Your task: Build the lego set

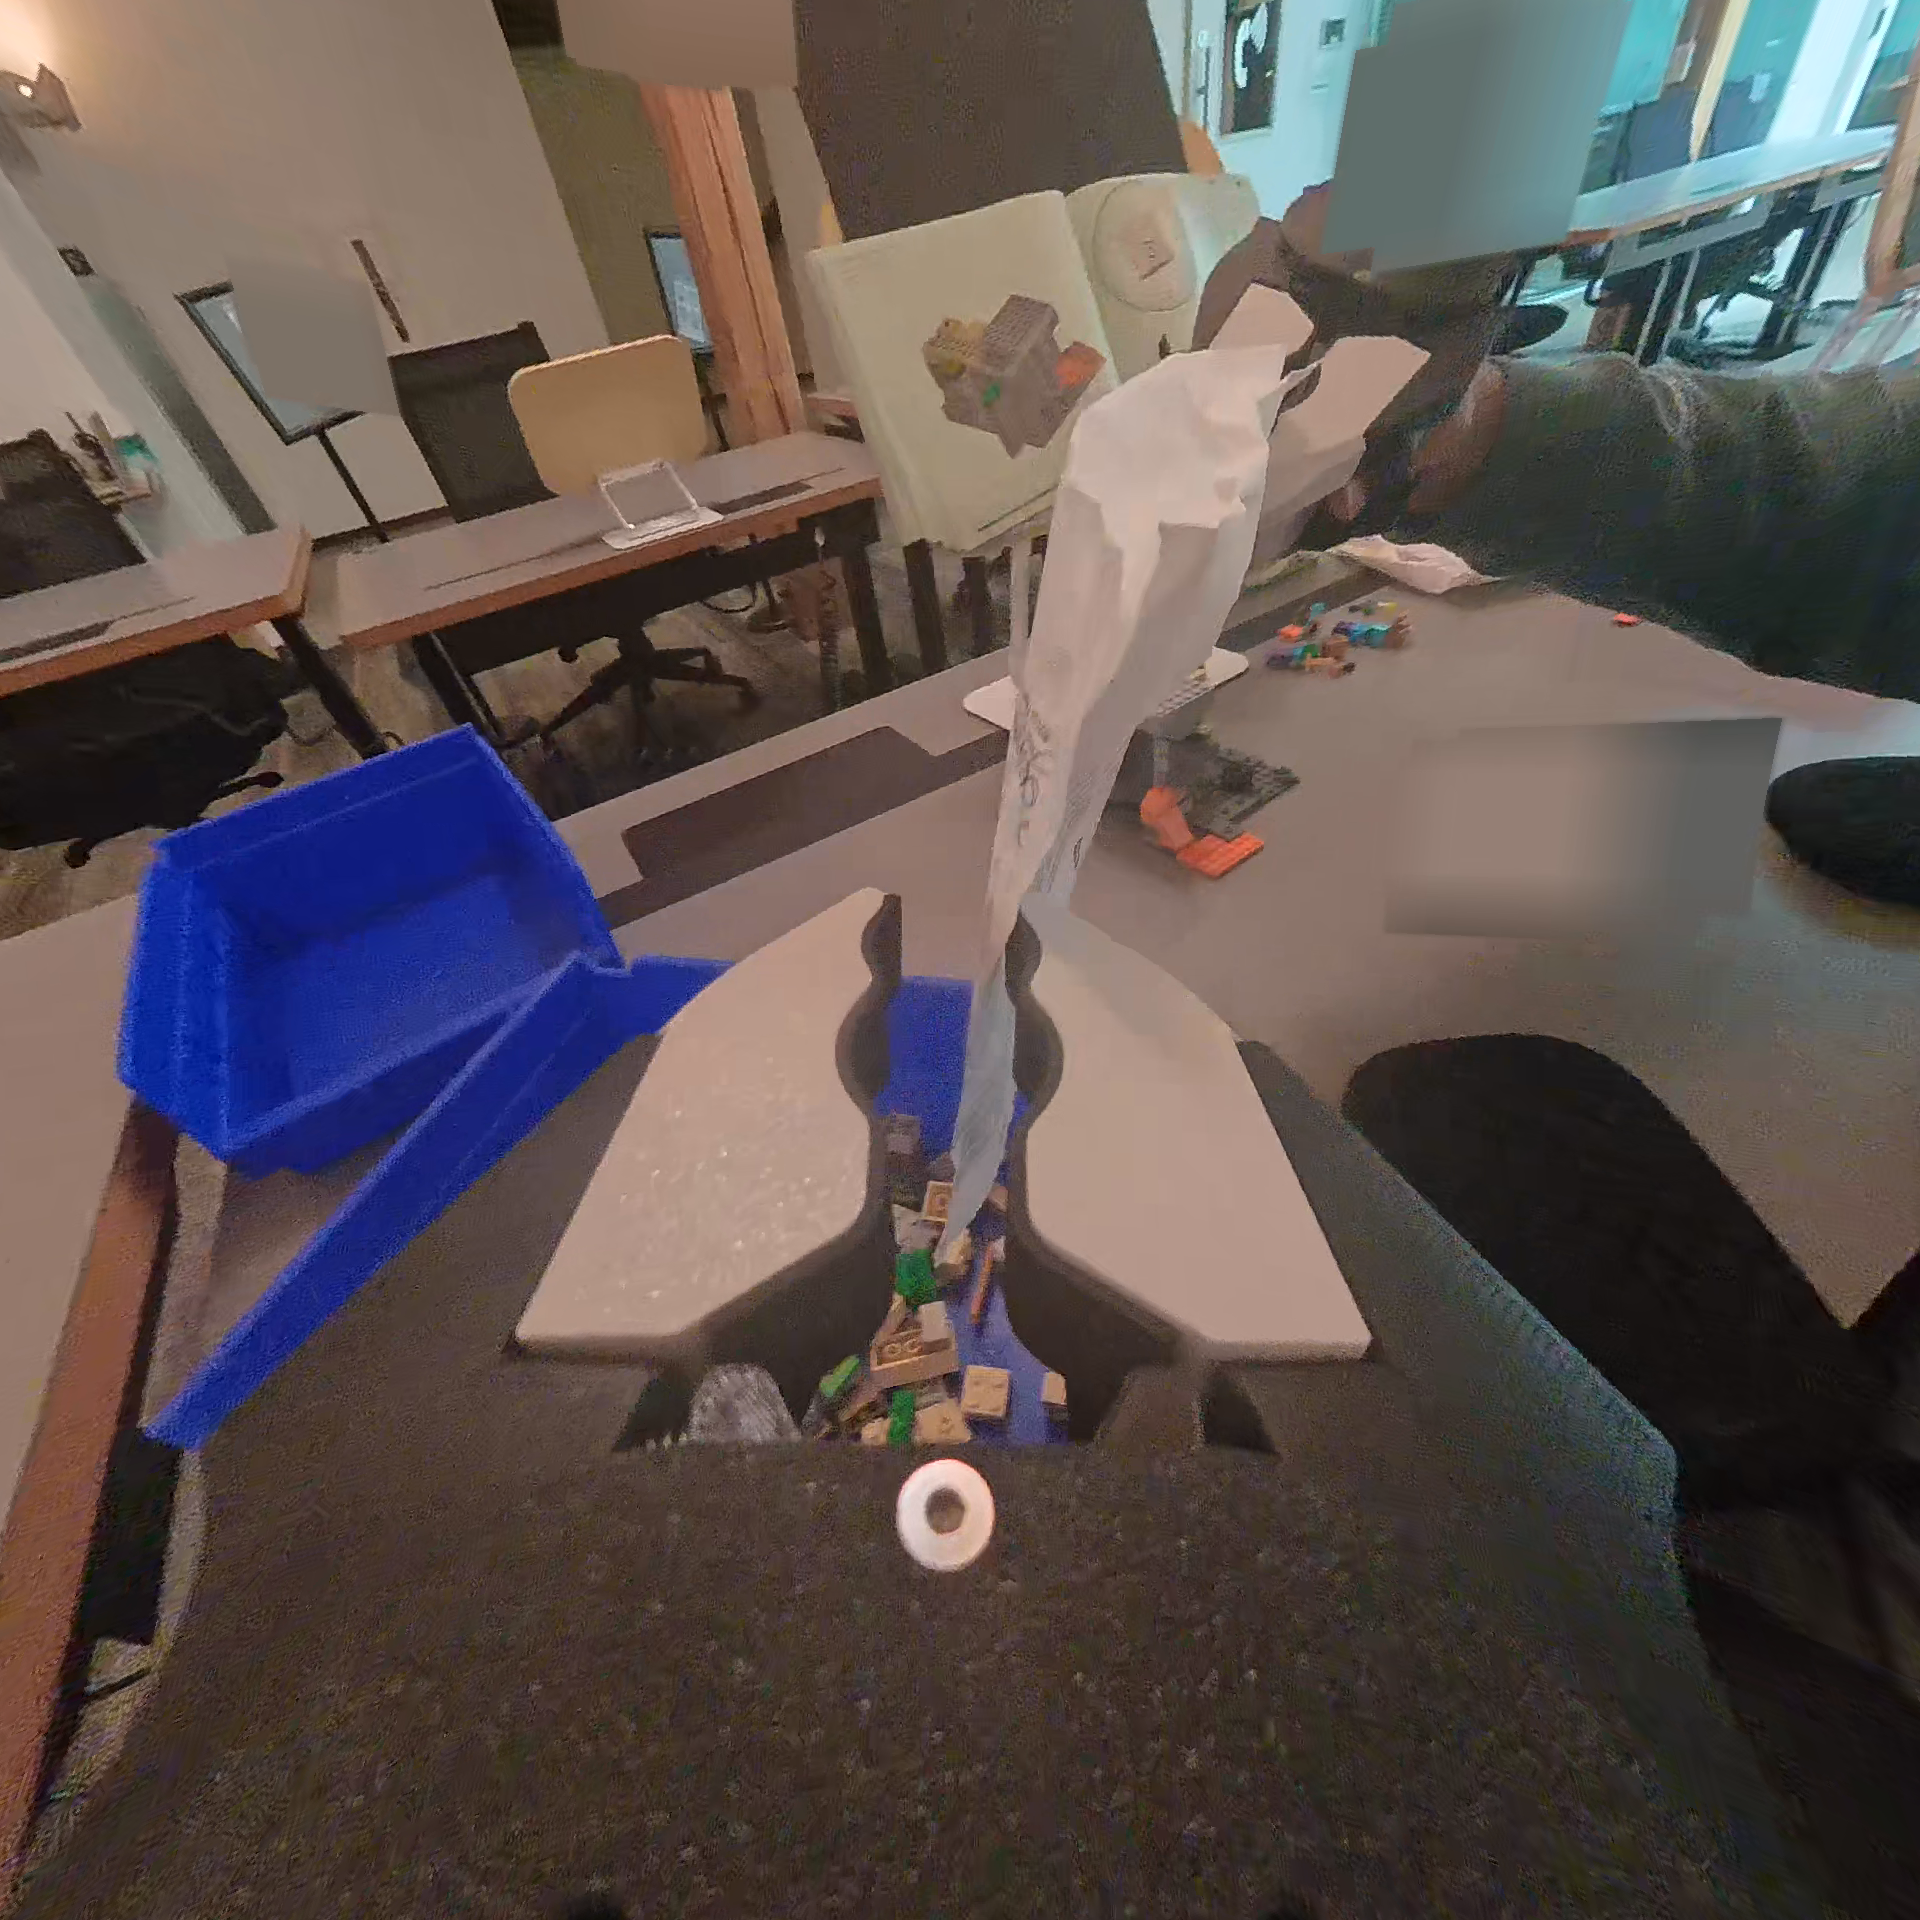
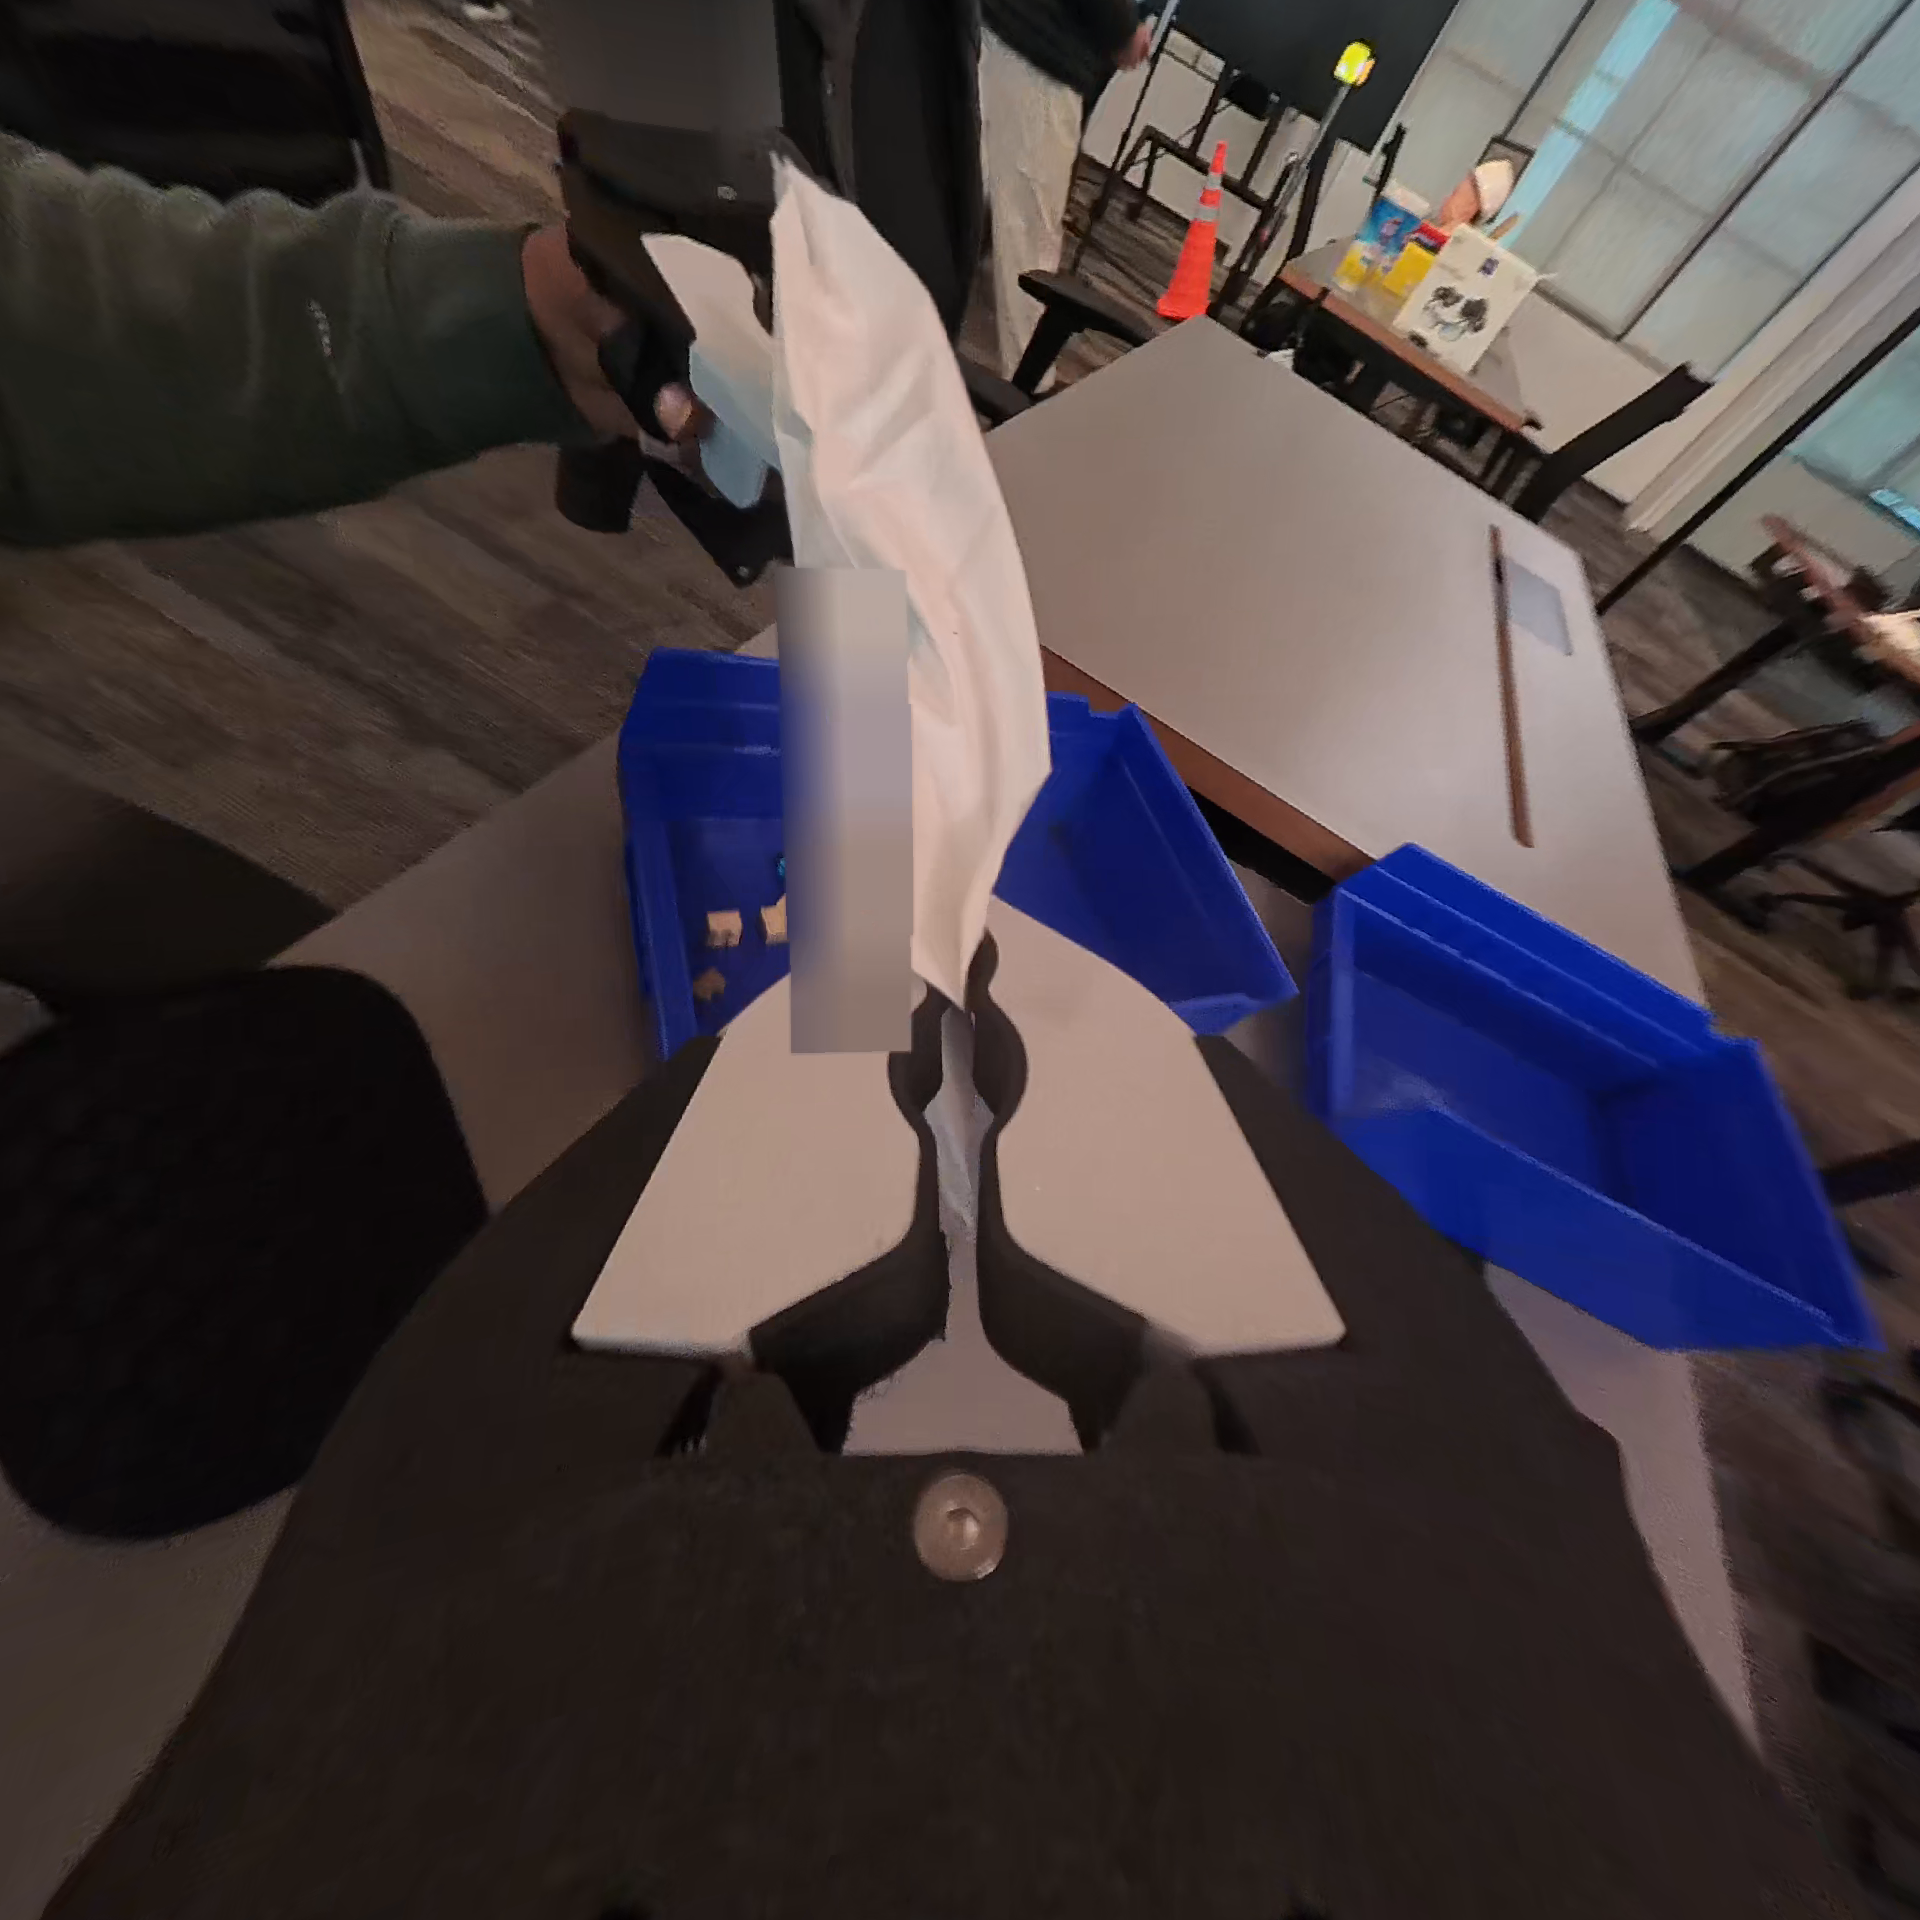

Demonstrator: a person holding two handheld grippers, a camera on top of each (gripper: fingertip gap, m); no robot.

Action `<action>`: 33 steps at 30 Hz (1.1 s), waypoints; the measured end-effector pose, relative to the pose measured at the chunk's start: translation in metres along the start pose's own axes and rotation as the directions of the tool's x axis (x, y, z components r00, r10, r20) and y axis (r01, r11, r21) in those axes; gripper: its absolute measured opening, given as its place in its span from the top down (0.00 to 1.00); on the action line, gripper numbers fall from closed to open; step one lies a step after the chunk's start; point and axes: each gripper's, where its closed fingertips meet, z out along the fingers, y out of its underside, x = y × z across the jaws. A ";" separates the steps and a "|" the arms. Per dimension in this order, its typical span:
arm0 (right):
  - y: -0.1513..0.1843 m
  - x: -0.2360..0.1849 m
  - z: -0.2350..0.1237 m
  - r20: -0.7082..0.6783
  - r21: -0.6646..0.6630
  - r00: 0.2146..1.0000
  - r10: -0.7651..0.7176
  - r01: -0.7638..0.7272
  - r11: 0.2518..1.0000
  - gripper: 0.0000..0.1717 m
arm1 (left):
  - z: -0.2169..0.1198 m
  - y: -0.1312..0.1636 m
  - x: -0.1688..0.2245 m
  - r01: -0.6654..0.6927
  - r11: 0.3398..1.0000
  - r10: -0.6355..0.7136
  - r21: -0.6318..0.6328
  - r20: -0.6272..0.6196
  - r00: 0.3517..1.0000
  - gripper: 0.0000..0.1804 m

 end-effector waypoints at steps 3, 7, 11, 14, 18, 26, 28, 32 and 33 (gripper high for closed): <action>0.012 -0.026 -0.048 -0.123 -0.021 0.988 -0.093 0.091 0.996 1.00 | 0.011 -0.001 0.032 0.008 1.000 -0.008 0.008 -0.036 0.999 0.87; 0.045 -0.062 -0.127 -0.355 -0.176 0.901 -0.249 0.197 0.965 1.00 | 0.037 0.013 0.085 -0.036 0.999 0.033 -0.023 -0.118 0.993 0.86; 0.088 -0.105 -0.217 -0.518 -0.408 0.779 -0.352 0.136 0.903 1.00 | 0.074 0.034 0.138 -0.103 0.992 0.086 -0.070 -0.203 0.975 0.89; 0.120 -0.131 -0.298 -0.605 -0.571 0.665 -0.439 0.023 0.821 1.00 | 0.108 0.046 0.165 -0.160 0.984 0.140 -0.084 -0.204 0.969 1.00; 0.170 -0.144 -0.428 -0.646 -0.738 0.525 -0.554 -0.246 0.629 1.00 | 0.155 0.049 0.193 -0.162 0.985 0.146 -0.061 -0.210 0.967 1.00; 0.235 -0.117 -0.631 -0.611 -0.692 0.278 -0.741 -0.642 0.329 1.00 | 0.225 0.047 0.237 -0.176 0.982 0.147 -0.071 -0.302 0.942 1.00; 0.251 -0.108 -0.659 -0.594 -0.647 0.247 -0.766 -0.713 0.272 1.00 | 0.238 0.044 0.240 -0.184 0.980 0.154 -0.075 -0.293 0.943 1.00; 0.288 -0.091 -0.684 -0.582 -0.560 0.226 -0.781 -0.808 0.183 1.00 | 0.255 0.034 0.247 -0.188 0.980 0.163 -0.064 -0.280 0.946 1.00; 0.298 -0.088 -0.687 -0.574 -0.545 0.233 -0.785 -0.824 0.153 1.00 | 0.257 0.032 0.249 -0.190 0.980 0.166 -0.060 -0.279 0.946 1.00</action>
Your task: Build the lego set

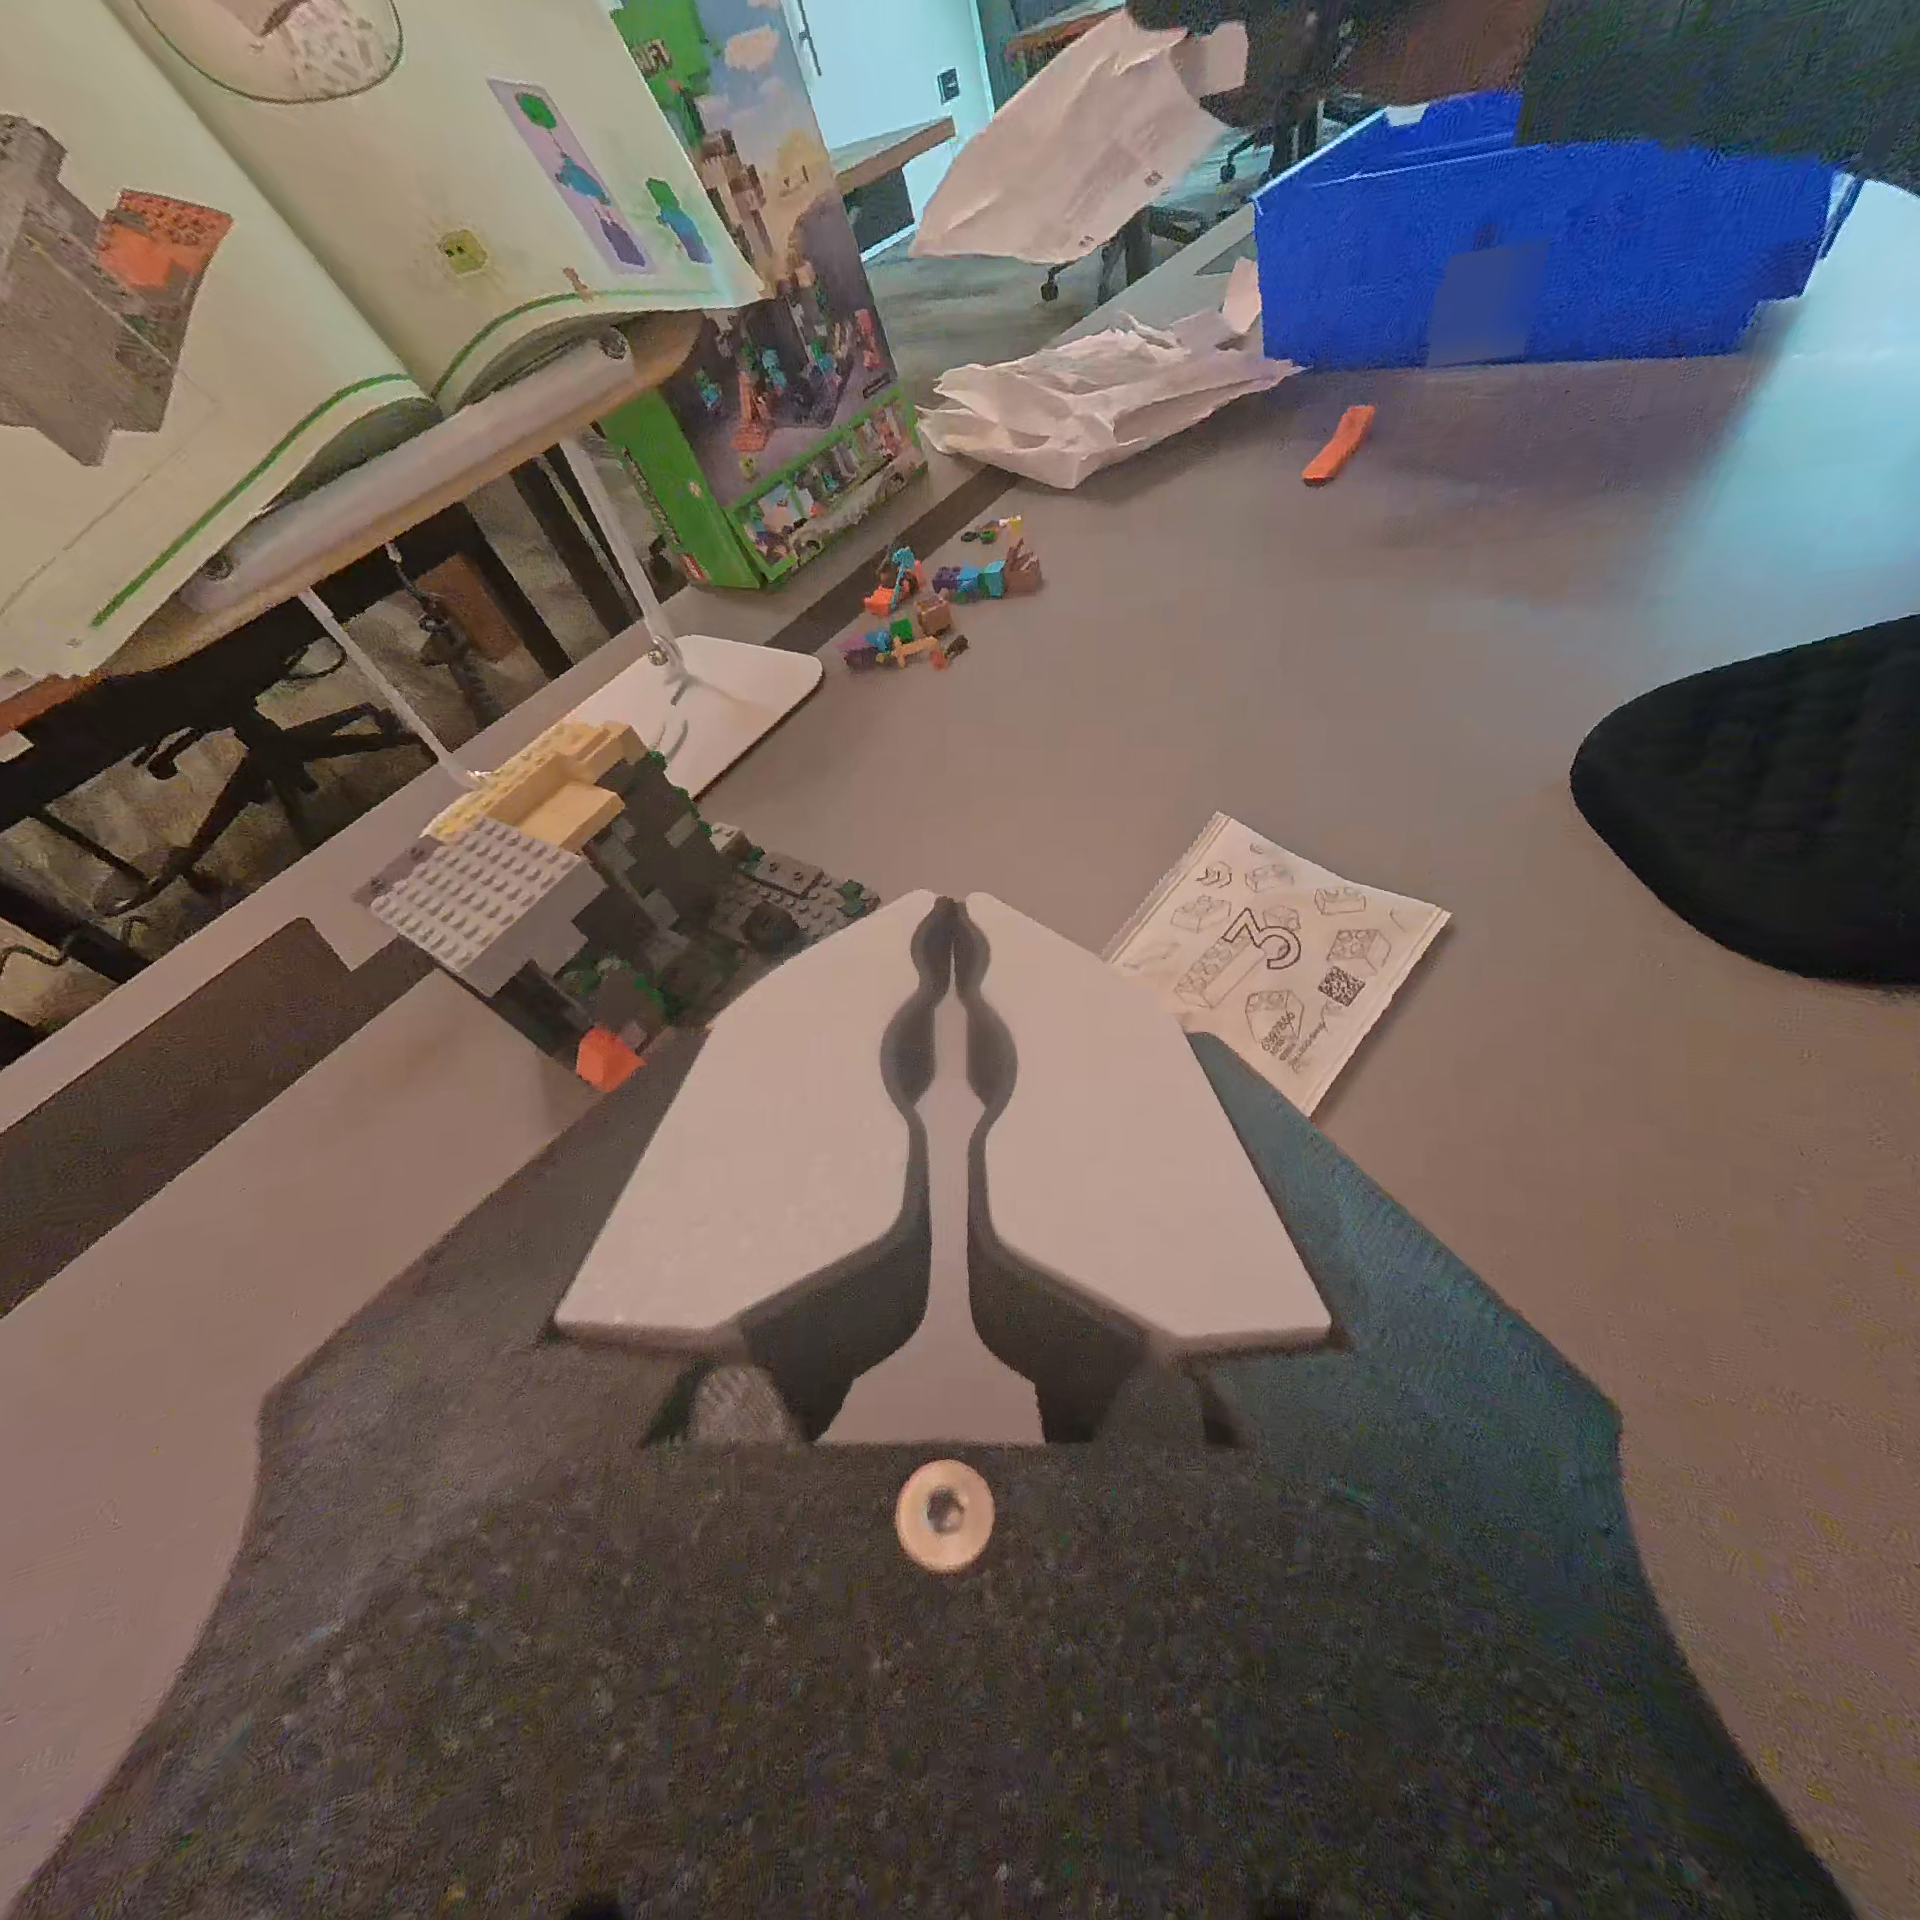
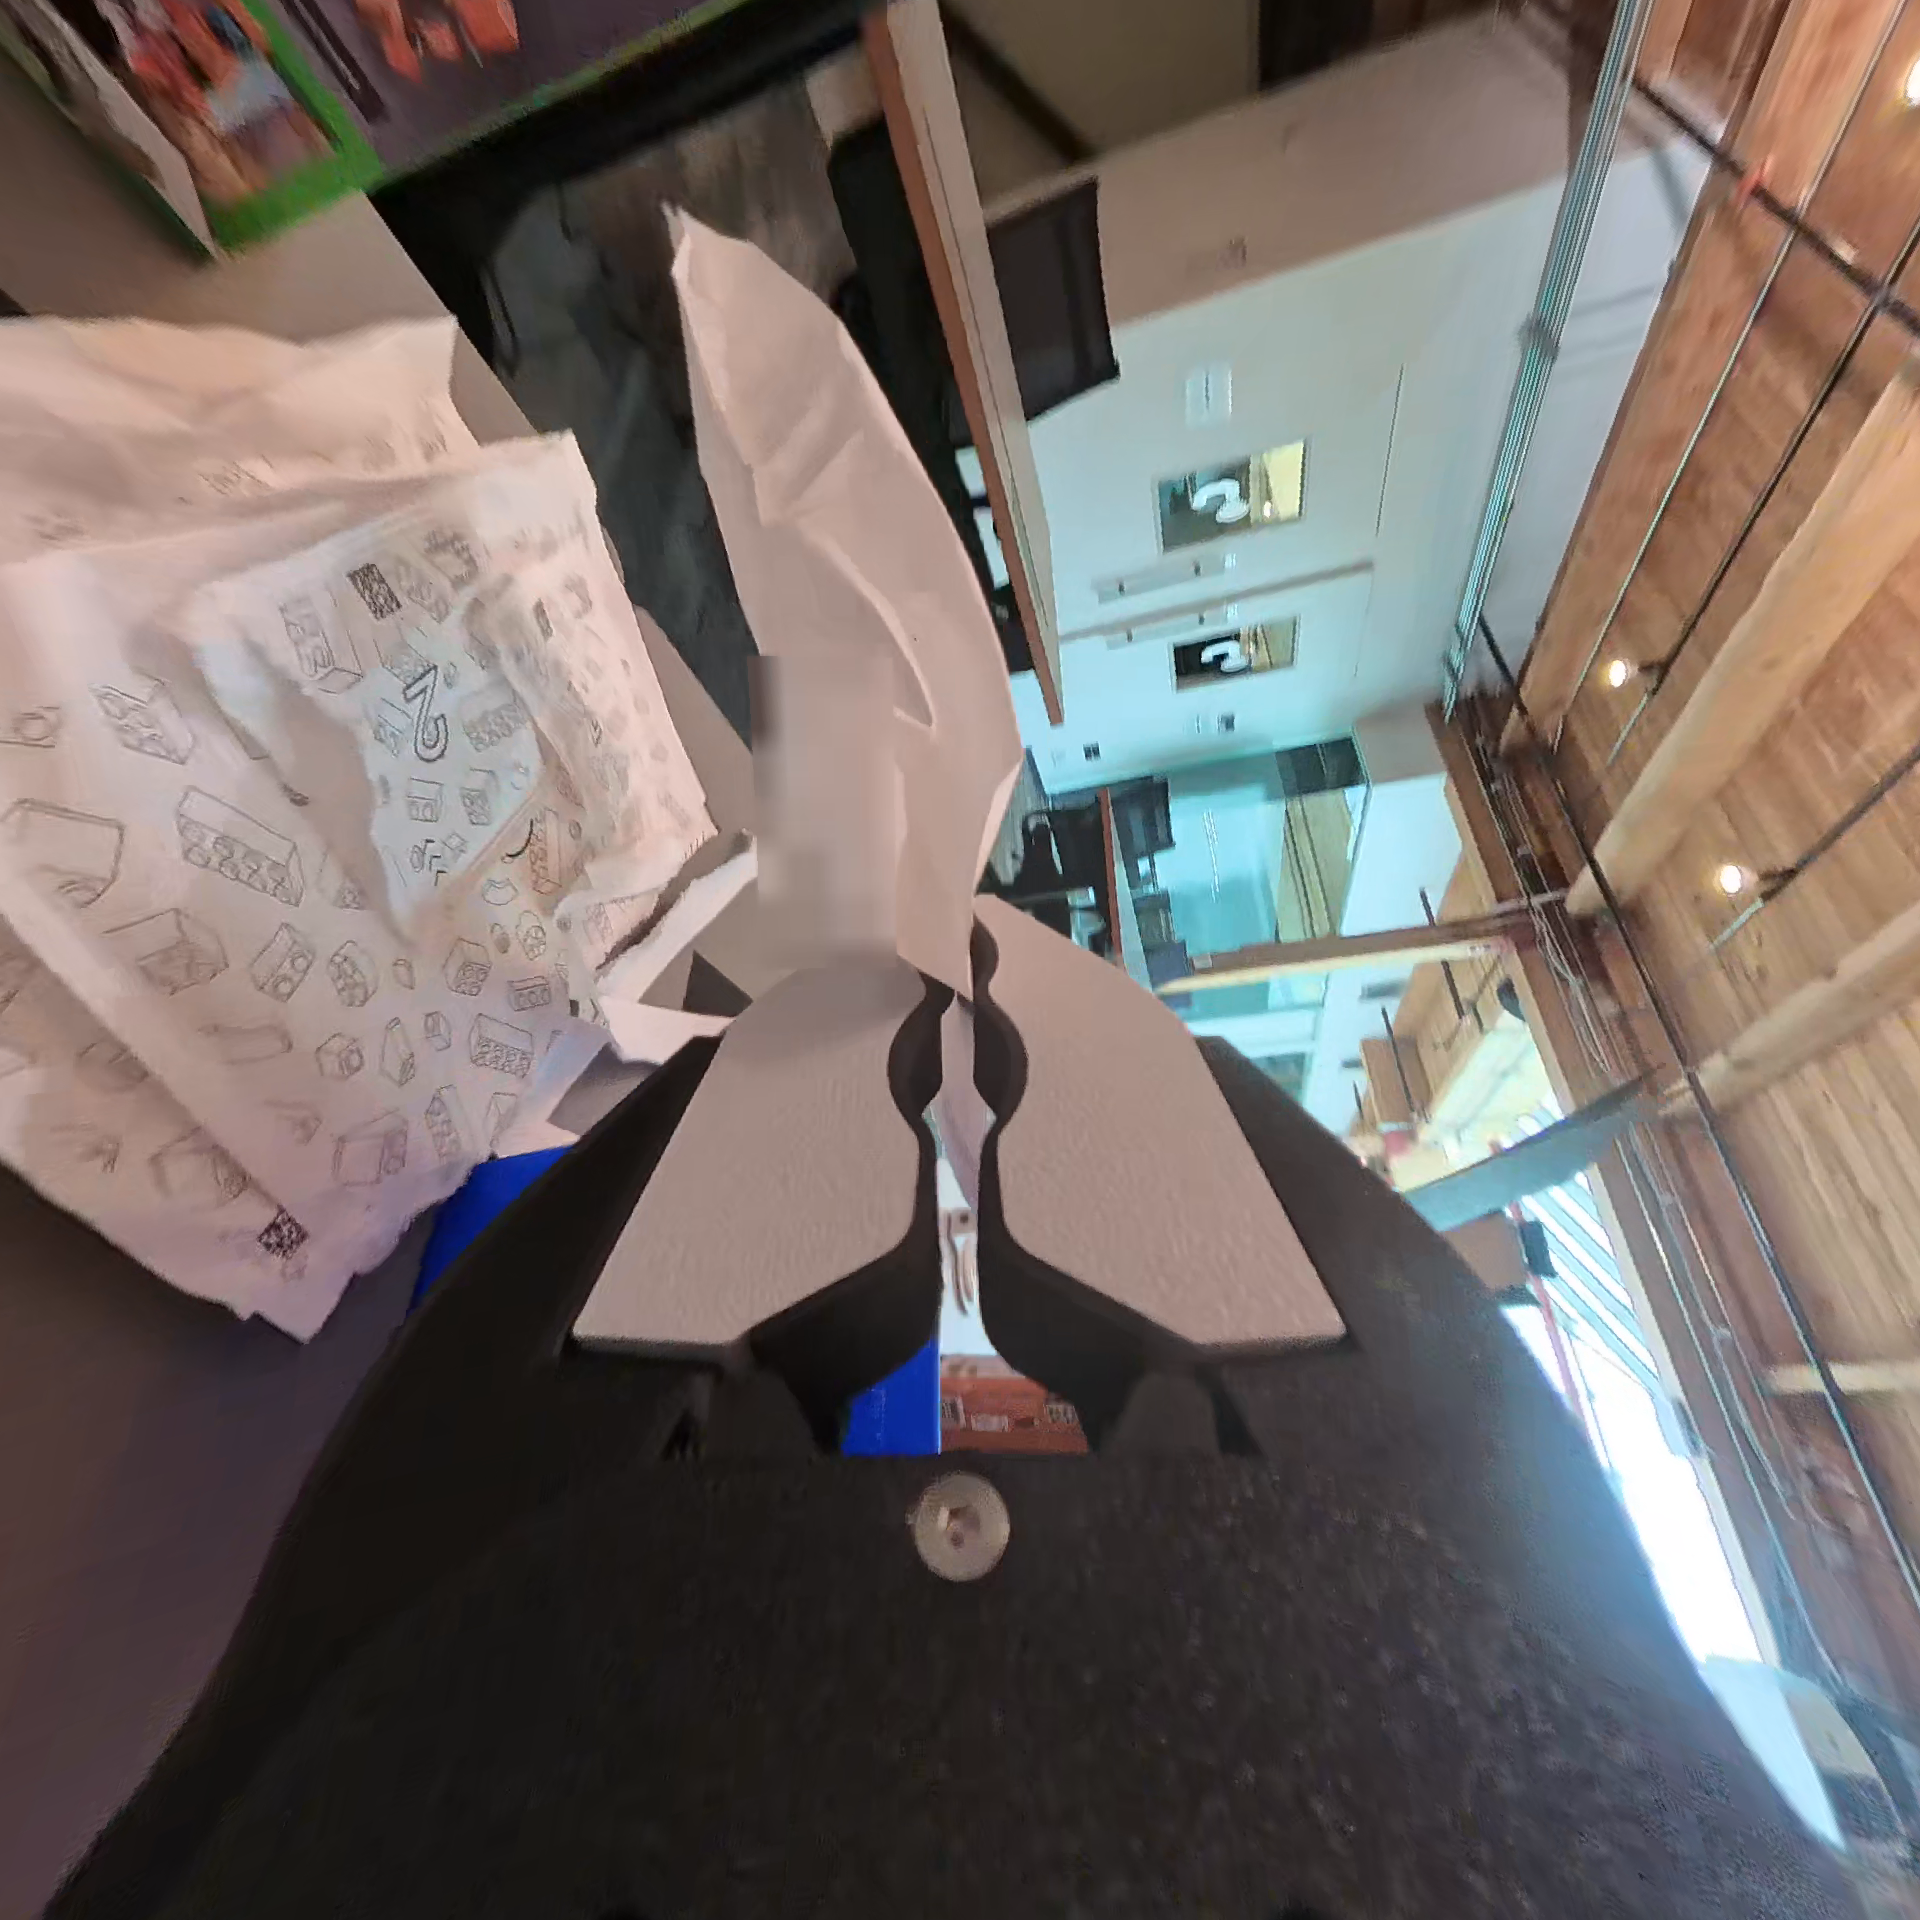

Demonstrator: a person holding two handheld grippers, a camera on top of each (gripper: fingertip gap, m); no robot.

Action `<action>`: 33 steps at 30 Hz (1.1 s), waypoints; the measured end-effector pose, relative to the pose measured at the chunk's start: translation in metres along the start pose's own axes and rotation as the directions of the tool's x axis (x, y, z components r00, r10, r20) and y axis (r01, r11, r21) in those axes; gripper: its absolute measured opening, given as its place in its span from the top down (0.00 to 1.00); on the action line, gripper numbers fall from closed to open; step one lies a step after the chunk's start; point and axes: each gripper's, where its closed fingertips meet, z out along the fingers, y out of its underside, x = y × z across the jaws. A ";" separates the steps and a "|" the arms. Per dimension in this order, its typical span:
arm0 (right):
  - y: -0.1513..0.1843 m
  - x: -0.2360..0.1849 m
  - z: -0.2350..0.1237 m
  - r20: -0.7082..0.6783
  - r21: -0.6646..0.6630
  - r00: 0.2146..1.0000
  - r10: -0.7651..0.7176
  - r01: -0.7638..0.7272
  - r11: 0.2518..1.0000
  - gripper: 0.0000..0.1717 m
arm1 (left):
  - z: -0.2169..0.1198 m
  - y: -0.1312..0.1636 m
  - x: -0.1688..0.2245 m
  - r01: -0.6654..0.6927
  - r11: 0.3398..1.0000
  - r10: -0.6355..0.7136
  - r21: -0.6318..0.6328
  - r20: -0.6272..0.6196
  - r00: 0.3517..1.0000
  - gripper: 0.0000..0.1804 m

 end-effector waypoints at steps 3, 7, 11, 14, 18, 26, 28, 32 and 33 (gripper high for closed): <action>0.002 -0.026 0.022 0.023 -0.094 0.999 -0.023 0.025 0.995 1.00 | 0.007 -0.003 0.002 -0.005 1.000 0.005 0.003 0.003 1.000 1.00; 0.003 -0.065 0.040 0.087 -0.167 0.995 -0.051 0.065 0.984 1.00 | 0.011 0.001 0.003 -0.002 1.000 0.002 -0.001 0.013 1.000 1.00; 0.001 -0.094 0.042 0.146 -0.184 0.989 -0.033 0.060 0.981 0.99 | 0.012 0.006 0.001 0.020 1.000 -0.019 -0.011 0.023 1.000 1.00; -0.001 -0.110 0.040 0.191 -0.171 0.982 -0.009 0.043 0.984 0.98 | 0.014 0.010 -0.002 0.044 0.999 -0.043 -0.022 0.029 0.999 1.00; -0.002 -0.128 0.036 0.254 -0.167 0.967 0.023 0.020 0.986 0.95 | 0.019 0.014 -0.002 0.054 0.998 -0.053 -0.034 0.025 0.998 1.00; -0.020 -0.147 0.009 0.448 -0.157 0.871 0.203 -0.147 0.977 0.83 | 0.028 0.021 0.000 0.056 0.997 -0.055 -0.059 0.019 0.998 1.00; -0.025 -0.145 -0.004 0.518 -0.170 0.810 0.276 -0.219 0.961 0.75 | 0.027 0.023 -0.001 0.060 0.996 -0.059 -0.063 0.021 0.998 1.00; -0.053 -0.126 -0.032 0.703 -0.178 0.558 0.441 -0.462 0.869 0.73 | 0.028 0.029 -0.003 0.078 0.995 -0.077 -0.069 0.021 0.997 1.00; -0.059 -0.115 -0.032 0.725 -0.197 0.489 0.485 -0.526 0.827 0.73 | 0.029 0.030 -0.003 0.080 0.994 -0.079 -0.072 0.018 0.997 1.00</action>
